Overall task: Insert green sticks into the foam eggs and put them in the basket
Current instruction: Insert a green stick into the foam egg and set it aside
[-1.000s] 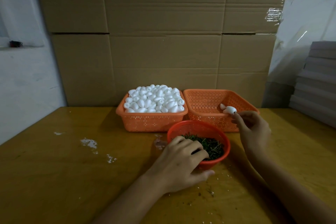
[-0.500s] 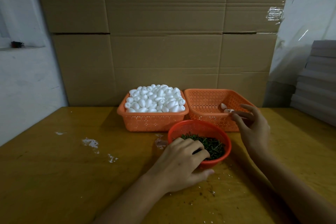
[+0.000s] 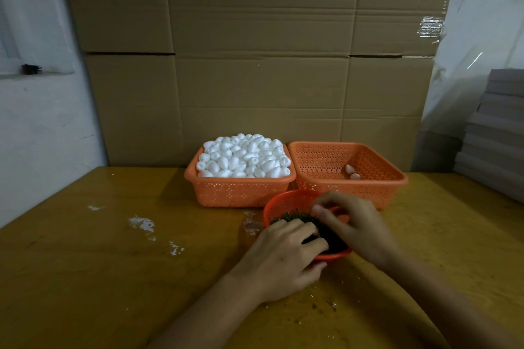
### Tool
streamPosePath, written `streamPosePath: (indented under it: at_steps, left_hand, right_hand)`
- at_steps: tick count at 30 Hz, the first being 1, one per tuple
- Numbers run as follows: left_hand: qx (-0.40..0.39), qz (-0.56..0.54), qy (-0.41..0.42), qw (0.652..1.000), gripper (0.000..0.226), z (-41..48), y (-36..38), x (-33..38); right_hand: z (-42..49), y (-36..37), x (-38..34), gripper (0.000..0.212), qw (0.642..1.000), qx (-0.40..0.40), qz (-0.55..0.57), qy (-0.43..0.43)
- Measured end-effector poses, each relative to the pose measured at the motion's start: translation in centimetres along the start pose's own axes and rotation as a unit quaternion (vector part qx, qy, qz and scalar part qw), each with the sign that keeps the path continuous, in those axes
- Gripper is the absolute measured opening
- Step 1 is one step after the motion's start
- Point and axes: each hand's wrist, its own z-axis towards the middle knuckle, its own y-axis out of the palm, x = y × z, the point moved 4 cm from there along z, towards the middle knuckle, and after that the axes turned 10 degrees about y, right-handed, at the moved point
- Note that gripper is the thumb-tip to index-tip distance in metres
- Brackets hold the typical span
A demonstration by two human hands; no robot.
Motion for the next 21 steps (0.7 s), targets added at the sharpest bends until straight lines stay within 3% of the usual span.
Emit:
streamPosePath:
  at_steps: [3,8,16,21]
  left_hand:
    - [0.013,0.004,0.007,1.000,0.035,0.0,-0.1,0.2]
    - [0.067,-0.017,0.006,0.998,0.029,0.1,-0.4,0.5]
    - [0.165,-0.160,-0.022,0.973,0.018,-0.1,-1.3,0.2]
    - [0.226,-0.055,-0.007,0.973,0.021,-0.2,-2.0,0.2]
  right_hand:
    - [-0.6,2.0,-0.6,0.042,0.993,-0.103,-0.057,-0.008]
    - [-1.1,1.6,0.0,0.043,0.992,-0.114,-0.047,-0.005]
    - [-0.9,1.8,0.1,0.059,0.991,-0.132,-0.037,-0.004]
    - [-0.9,1.8,0.2,0.061,0.990,-0.132,-0.057,0.009]
